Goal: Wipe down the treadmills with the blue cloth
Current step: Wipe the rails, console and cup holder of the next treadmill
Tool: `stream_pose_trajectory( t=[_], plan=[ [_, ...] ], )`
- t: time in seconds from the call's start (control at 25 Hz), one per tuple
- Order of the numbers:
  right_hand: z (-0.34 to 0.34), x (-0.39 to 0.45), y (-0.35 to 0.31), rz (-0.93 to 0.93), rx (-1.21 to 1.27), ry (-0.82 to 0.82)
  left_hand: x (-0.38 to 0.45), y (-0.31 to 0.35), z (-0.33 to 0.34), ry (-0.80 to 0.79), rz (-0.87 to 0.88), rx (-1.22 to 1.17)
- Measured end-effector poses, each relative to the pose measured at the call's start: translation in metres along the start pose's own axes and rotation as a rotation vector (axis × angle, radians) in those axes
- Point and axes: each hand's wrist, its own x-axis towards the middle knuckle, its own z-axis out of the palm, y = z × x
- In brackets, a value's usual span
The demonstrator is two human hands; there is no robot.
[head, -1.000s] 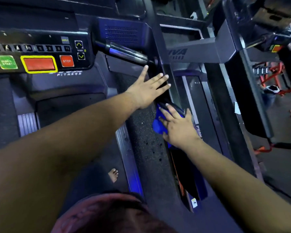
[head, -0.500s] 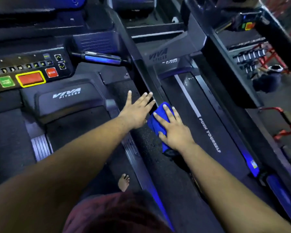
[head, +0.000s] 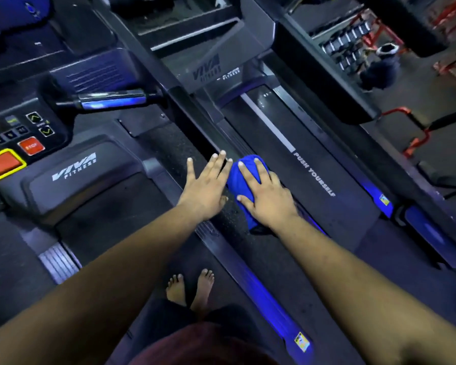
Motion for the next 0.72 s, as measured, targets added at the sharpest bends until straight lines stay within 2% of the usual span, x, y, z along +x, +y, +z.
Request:
stream_pose_trajectory(
  t=[0.16,0.32,0.44,0.56,0.64,0.72],
  plan=[
    [0.011,-0.044,0.012,0.021,-0.085,0.019,-0.015,0.01,0.006,-0.041,0.051,-0.016],
    [0.021,-0.118,0.041,0.08,-0.138,0.039,-0.036,0.048,0.007,-0.091,0.19,0.034],
    [0.016,-0.155,0.057,0.128,-0.105,0.004,-0.053,0.089,0.01,-0.096,0.274,0.018],
    [0.002,-0.2,0.071,0.227,0.038,0.113,-0.069,0.142,0.01,-0.036,0.299,-0.026],
    [-0.003,-0.237,0.083,0.286,0.182,0.194,-0.075,0.18,0.014,-0.018,0.24,-0.18],
    [-0.003,-0.274,0.094,0.337,0.313,0.274,-0.082,0.217,0.019,-0.169,0.162,-0.542]
  ],
)
